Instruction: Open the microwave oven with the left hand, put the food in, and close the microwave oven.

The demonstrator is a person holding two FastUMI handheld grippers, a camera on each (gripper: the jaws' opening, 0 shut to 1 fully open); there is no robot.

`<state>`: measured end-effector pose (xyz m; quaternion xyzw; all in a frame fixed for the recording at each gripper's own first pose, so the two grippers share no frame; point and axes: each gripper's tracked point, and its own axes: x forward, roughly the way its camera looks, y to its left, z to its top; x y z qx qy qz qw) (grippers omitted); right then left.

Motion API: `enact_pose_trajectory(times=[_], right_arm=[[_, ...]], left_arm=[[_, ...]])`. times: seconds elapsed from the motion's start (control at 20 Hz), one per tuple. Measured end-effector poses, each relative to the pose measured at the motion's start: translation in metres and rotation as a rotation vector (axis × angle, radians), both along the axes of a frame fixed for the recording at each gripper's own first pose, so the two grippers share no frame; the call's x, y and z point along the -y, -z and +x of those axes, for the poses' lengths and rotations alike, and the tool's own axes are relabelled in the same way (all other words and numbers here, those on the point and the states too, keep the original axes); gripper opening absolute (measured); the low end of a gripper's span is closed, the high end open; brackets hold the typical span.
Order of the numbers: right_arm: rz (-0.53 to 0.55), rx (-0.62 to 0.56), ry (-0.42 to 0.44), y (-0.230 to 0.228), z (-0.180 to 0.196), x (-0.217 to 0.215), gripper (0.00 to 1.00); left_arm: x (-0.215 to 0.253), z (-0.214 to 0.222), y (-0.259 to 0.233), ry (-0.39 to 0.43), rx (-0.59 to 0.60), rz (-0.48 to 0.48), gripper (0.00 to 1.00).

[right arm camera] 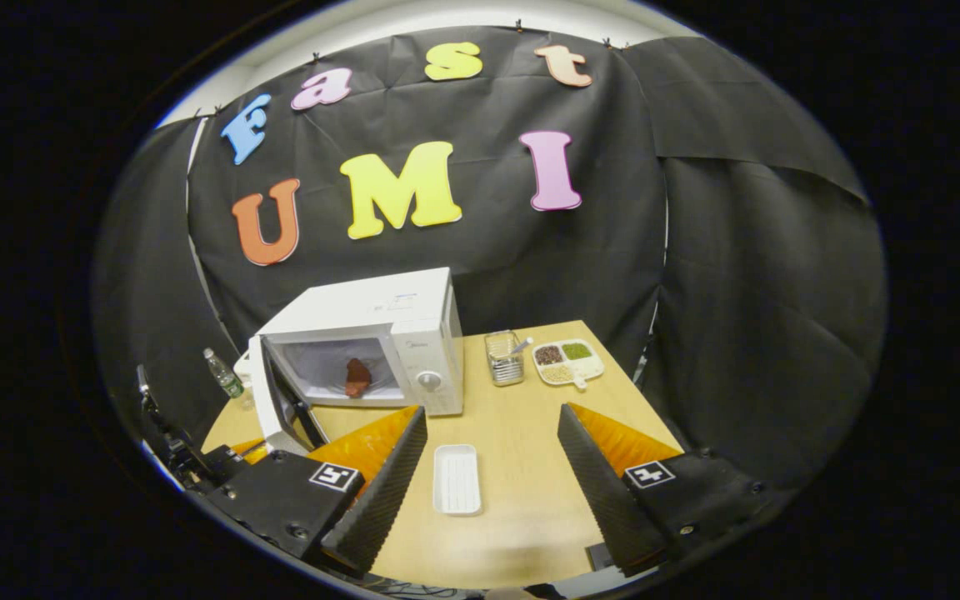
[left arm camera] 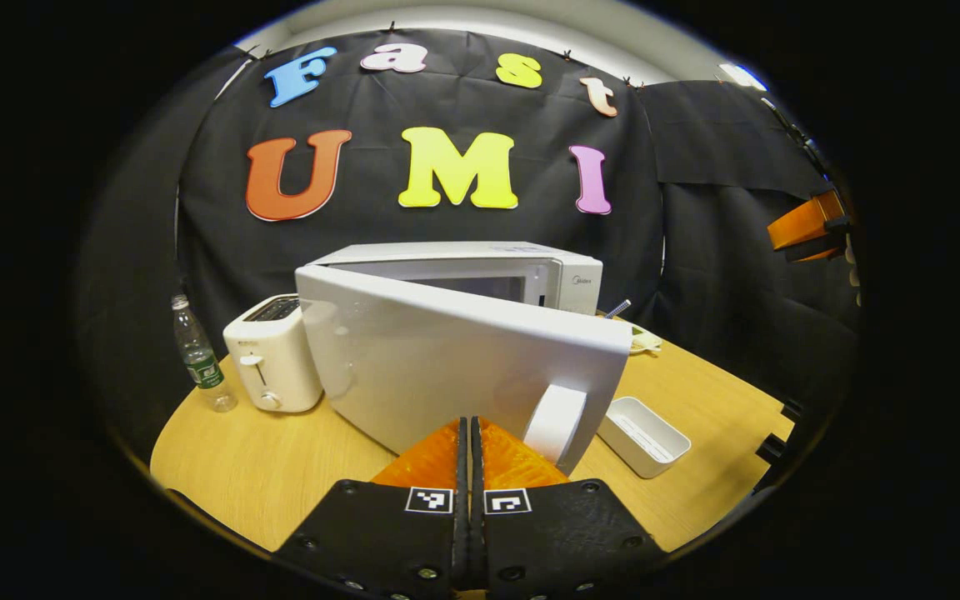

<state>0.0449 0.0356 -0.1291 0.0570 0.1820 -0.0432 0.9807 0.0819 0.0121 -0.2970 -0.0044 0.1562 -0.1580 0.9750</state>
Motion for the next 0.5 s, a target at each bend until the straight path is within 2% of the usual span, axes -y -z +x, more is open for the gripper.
enact_pose_trajectory(times=[0.05, 0.5], right_arm=[[0.003, 0.001, 0.005, -0.001, 0.001, 0.005, 0.92], [-0.001, -0.024, 0.050, 0.006, 0.006, 0.037, 0.92]], left_arm=[[0.007, 0.004, -0.001, 0.011, 0.002, -0.003, 0.00], [0.054, 0.050, -0.003, 0.065, 0.014, -0.010, 0.00]])
